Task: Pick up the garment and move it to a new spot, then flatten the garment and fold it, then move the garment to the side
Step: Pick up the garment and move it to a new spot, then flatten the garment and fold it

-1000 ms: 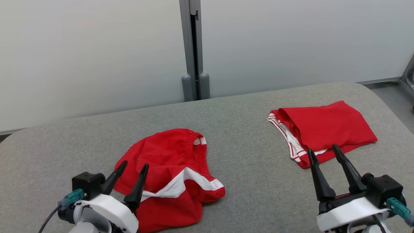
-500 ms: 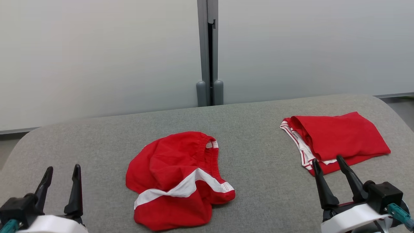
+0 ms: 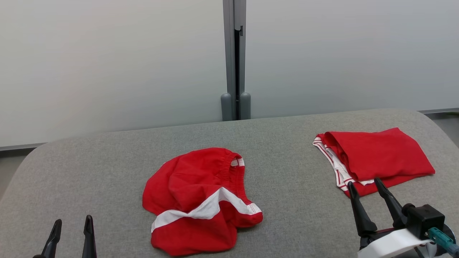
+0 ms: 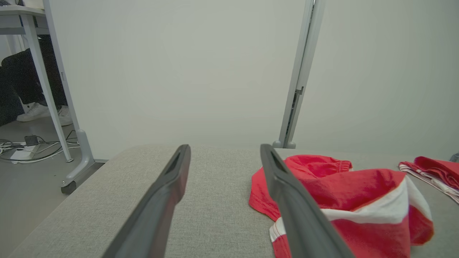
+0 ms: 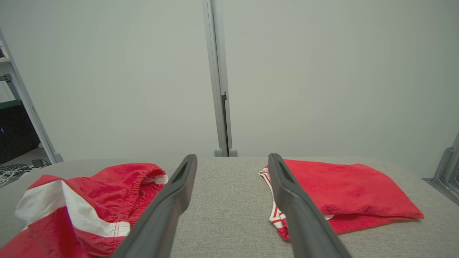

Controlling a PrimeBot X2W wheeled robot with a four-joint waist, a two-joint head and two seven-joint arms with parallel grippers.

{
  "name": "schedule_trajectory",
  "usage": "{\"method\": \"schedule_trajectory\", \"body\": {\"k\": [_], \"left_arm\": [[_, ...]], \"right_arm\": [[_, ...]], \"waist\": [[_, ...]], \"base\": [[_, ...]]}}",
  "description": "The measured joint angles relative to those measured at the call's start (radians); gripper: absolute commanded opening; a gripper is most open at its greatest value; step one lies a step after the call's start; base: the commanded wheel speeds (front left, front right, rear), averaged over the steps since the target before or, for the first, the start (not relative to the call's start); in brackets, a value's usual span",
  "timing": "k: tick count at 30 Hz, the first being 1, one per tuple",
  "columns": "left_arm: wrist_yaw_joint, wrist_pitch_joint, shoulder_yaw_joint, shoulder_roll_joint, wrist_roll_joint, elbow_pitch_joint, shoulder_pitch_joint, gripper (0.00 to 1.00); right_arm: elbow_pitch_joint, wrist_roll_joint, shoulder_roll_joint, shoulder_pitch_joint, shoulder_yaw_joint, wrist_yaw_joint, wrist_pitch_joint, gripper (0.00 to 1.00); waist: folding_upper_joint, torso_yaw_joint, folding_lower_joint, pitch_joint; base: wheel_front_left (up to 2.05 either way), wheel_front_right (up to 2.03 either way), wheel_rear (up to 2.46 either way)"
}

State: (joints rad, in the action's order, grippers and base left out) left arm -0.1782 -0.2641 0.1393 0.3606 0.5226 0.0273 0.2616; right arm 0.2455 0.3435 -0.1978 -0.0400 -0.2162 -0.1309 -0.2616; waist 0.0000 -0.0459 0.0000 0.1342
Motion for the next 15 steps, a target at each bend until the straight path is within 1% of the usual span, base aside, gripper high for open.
{"method": "schedule_trajectory", "body": {"k": [2,5,10,15], "left_arm": [[0.009,0.0,-0.002,0.001,-0.026,-0.009,0.0,1.0],[0.012,0.0,-0.002,-0.005,-0.039,-0.01,0.0,1.0],[0.026,0.0,-0.006,-0.015,-0.046,-0.013,-0.001,1.0],[0.032,0.0,-0.007,-0.017,-0.06,-0.023,-0.004,1.0]], "right_arm": [[-0.001,0.0,0.0,0.001,-0.001,0.0,0.0,1.0],[-0.002,0.0,0.0,0.002,-0.004,0.0,0.0,1.0],[-0.003,0.0,-0.002,0.001,-0.011,0.0,0.0,1.0],[-0.003,0.001,-0.004,0.001,-0.015,0.0,0.0,1.0]], "waist": [[0.0,0.0,0.0,0.003],[0.0,-0.001,0.0,0.005],[0.0,-0.002,0.0,0.005],[0.0,0.001,0.0,0.005]], "base": [[0.0,0.0,0.0],[0.0,0.0,0.0],[0.0,0.0,0.0],[0.0,0.0,0.0]]}}
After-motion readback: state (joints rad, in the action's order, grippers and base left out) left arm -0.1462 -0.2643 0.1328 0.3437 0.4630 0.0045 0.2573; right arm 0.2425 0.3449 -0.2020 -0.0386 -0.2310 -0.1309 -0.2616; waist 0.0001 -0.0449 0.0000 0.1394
